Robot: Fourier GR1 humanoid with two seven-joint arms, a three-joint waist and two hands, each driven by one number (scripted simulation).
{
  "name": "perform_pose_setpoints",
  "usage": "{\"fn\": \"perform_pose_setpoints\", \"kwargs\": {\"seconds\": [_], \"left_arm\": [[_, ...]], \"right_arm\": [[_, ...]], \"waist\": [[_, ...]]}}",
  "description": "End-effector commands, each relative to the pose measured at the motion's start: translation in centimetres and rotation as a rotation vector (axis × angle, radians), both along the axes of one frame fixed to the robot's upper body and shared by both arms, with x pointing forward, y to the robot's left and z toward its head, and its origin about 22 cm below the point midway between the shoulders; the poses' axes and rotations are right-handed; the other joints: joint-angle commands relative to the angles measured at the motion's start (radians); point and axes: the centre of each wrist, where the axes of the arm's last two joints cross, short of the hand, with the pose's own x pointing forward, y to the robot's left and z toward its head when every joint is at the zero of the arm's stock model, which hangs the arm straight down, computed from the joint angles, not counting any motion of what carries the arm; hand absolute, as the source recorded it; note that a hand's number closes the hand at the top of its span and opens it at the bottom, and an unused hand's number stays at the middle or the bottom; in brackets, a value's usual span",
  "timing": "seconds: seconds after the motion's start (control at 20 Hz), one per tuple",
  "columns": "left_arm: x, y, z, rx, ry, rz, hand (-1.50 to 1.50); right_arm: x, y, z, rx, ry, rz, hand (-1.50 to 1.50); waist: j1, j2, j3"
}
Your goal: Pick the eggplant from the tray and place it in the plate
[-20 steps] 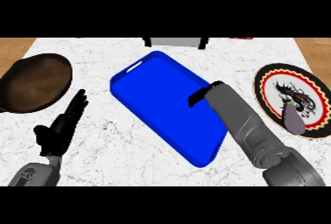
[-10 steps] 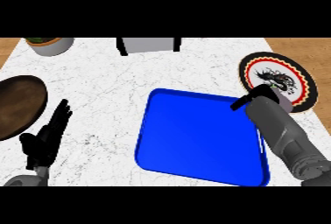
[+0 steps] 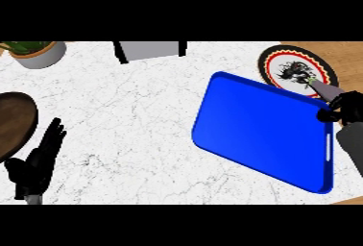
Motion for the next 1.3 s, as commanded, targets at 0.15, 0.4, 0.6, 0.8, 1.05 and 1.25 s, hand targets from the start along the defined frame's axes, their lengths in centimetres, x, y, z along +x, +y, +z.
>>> {"fn": "perform_pose_setpoints", "kwargs": {"seconds": [0.15, 0.4, 0.6, 0.8, 1.05, 1.25], "left_arm": [[-1.1, 0.8, 0.2, 0.018, -0.024, 0.008, 0.0], [-1.1, 0.0, 0.7, 0.01, -0.022, -0.039, 0.0], [0.0, -0.6, 1.6, -0.006, -0.045, -0.058, 0.0], [-0.2, -0.6, 1.9, 0.004, -0.058, -0.092, 0.0], [1.9, -3.6, 1.4, -0.019, -0.068, -0.141, 0.0], [3.7, -3.5, 3.3, -0.01, -0.077, -0.177, 0.0]], "right_arm": [[-2.7, -6.6, 5.0, -0.134, -0.26, 0.106, 1.5], [-4.3, -9.3, 9.7, -0.172, -0.373, 0.134, 1.5], [-5.4, -9.3, 12.4, -0.117, -0.429, 0.158, 1.5], [-6.2, -6.8, 13.2, -0.084, -0.423, 0.173, 1.5], [-8.2, -3.6, 13.5, -0.028, -0.376, 0.184, 1.5], [-6.7, -2.4, 14.4, 0.013, -0.407, 0.166, 1.5]], "waist": [[0.008, 0.008, -0.002], [0.042, 0.022, -0.002], [0.07, 0.036, -0.001], [0.099, 0.042, -0.002], [0.143, 0.061, 0.002], [0.18, 0.069, 0.004]]}}
